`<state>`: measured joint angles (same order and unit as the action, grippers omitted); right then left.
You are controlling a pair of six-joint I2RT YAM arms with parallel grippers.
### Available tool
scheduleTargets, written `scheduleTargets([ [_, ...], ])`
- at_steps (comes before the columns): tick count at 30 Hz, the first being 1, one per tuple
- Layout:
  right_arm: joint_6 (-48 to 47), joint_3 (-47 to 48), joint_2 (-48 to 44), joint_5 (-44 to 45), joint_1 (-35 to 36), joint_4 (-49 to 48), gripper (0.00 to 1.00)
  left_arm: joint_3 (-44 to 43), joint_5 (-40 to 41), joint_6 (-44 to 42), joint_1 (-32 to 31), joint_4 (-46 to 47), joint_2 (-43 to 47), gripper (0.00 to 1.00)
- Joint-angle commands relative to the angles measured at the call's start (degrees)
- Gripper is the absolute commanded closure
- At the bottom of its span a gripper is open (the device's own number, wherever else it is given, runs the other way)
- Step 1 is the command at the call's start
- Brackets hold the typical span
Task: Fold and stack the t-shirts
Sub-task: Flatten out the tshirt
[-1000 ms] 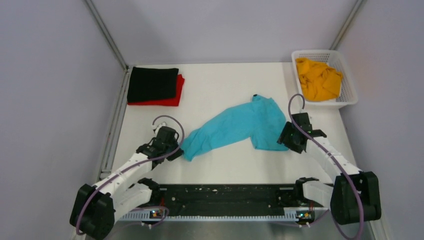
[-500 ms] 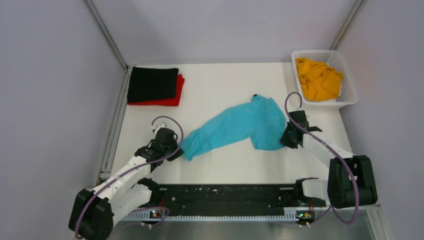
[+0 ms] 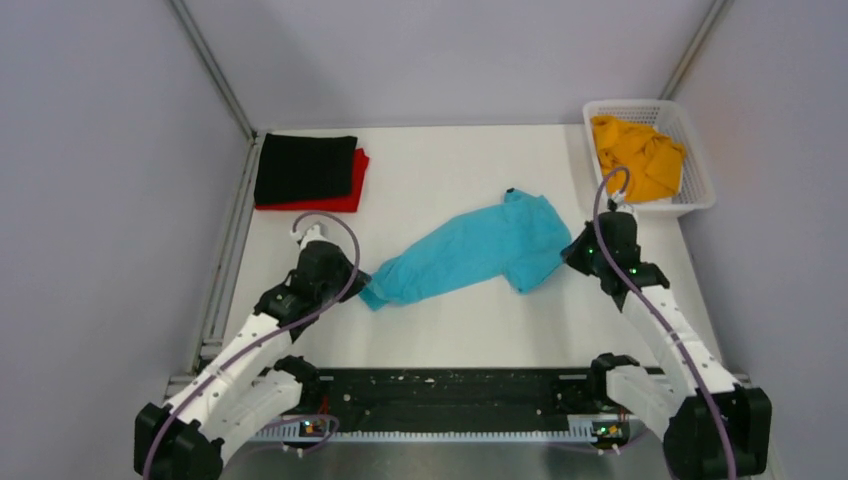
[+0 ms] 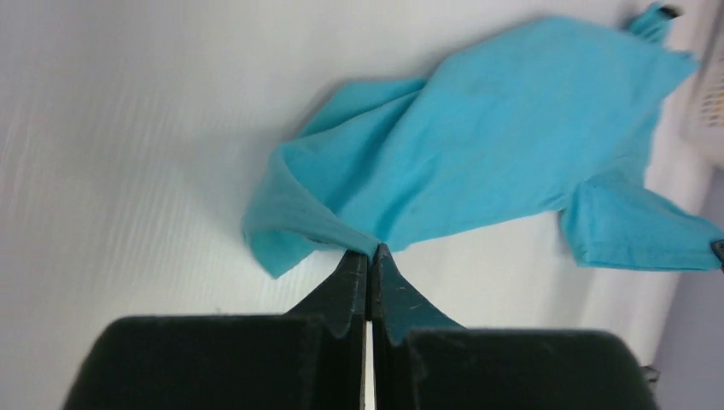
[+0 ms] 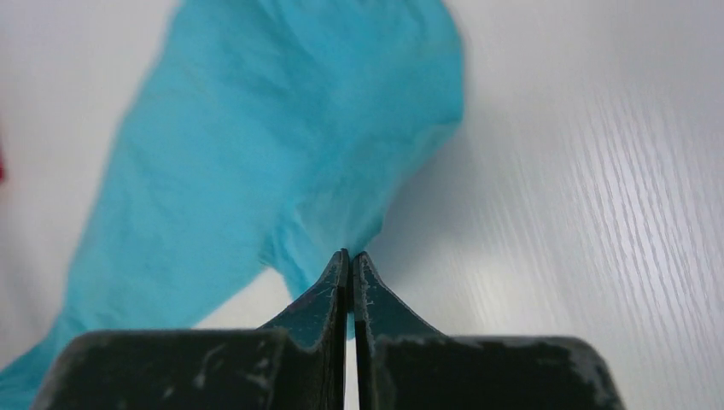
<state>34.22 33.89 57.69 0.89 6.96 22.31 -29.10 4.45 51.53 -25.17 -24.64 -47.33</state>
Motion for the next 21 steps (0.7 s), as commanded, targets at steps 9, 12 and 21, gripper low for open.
scheduleTargets([
  [9,0.6,28.5,-15.1,3.1,0.1,-1.1,1.0,-23.3,8.8,-0.3,0.1,0.6,8.3,1.0],
  [12,-1.6,36.9,-15.4,4.0,0.0,1.8,1.0,-30.9,11.5,-2.1,0.1,-1.5,9.8,1.0],
  [21,-6.3,60.9,-17.1,-0.6,0.1,8.8,1.0,-48.5,11.1,-7.2,0.0,-4.6,13.7,1.0],
])
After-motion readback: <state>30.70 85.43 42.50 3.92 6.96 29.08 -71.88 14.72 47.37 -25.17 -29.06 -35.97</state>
